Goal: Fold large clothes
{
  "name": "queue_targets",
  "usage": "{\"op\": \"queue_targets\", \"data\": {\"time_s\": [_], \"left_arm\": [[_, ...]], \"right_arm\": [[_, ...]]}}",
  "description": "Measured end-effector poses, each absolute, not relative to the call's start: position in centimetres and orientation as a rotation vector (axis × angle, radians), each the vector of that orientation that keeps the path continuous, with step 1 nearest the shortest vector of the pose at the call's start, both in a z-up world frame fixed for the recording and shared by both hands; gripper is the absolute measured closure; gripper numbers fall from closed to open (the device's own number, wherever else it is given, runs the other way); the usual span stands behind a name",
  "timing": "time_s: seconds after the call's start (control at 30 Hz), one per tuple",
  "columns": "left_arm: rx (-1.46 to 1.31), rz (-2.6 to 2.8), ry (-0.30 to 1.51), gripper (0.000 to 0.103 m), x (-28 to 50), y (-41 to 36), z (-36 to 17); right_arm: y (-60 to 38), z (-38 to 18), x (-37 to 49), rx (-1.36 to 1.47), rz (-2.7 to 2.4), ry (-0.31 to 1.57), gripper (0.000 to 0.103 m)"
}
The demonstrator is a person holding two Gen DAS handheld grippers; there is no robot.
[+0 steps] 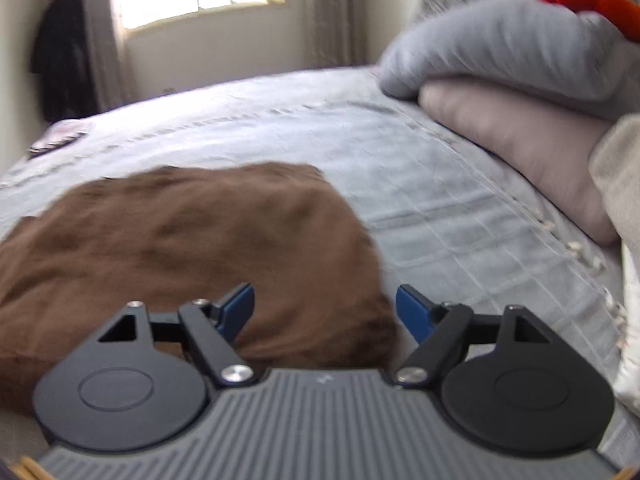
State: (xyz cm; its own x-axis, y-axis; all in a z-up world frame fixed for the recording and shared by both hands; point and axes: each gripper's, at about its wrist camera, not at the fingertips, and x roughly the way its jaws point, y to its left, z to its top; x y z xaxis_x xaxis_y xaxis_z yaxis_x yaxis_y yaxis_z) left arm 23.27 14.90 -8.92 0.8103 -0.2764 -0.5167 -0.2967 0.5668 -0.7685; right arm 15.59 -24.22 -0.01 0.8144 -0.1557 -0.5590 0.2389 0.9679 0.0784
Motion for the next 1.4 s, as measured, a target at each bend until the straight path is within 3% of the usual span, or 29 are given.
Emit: {"op": "queue_targets", "data": {"time_s": [0.07,0.23,0.3,0.4,0.6,0.67,0.83,1.0,1.07,1.17,1.23,1.33,1.4], "left_arm": [[-0.96,0.049,0.63,0.061,23.4,14.4,-8.3],[-0.805,0.004,0.501,0.073,22.9,12.6,-4.3],[-0.717,-0.04,0.441,0.074,22.5,11.2,-1.8],[-0.574,-0.156,0.35,0.074,22.1,7.6,2.1],[-0.325,-0.423,0.243,0.074,22.1,-3.1,7.8],[-0.239,-0.503,0.235,0.074,22.1,-7.0,8.2],[-0.102,-0.669,0.32,0.073,22.7,-15.5,5.0],[-0.051,-0.763,0.548,0.07,23.7,-20.8,-2.3],[0.045,-0.779,0.552,0.068,23.2,-22.2,-4.5],[0.126,-0.812,0.506,0.055,21.4,-22.6,-3.8],[0.085,-0.869,0.487,0.047,21.1,-21.6,-2.0],[0.077,-0.945,0.449,0.037,19.3,-18.9,0.3],[0.072,-0.967,0.441,0.035,18.6,-16.9,1.4]], "right_arm": [[-21.1,0.1,16.2,0.139,-0.079,0.563,0.027],[-14.3,-2.7,19.4,0.162,0.205,0.648,0.066],[-12.4,-4.6,20.7,0.151,0.242,0.703,0.072],[-11.8,-6.8,22.4,0.163,0.231,0.76,0.072],[-15.2,-5.8,23.1,0.288,0.33,0.779,0.072],[-18.2,-5.1,22.8,0.38,0.348,0.76,0.068],[-27.9,-3.5,21.4,0.513,0.208,0.681,0.044],[-36.8,-3.4,19.6,0.605,0.05,0.657,0.044],[-38.9,-3.4,19.1,0.672,0.032,0.631,0.041],[-40.0,-3.1,19.1,0.761,0.096,0.603,0.032],[-40.0,-2.8,19.7,0.791,0.147,0.594,0.02],[-38.4,-2.3,22.2,0.793,0.223,0.628,0.017],[-36.8,-2.1,24.0,0.748,0.249,0.671,0.014]]}}
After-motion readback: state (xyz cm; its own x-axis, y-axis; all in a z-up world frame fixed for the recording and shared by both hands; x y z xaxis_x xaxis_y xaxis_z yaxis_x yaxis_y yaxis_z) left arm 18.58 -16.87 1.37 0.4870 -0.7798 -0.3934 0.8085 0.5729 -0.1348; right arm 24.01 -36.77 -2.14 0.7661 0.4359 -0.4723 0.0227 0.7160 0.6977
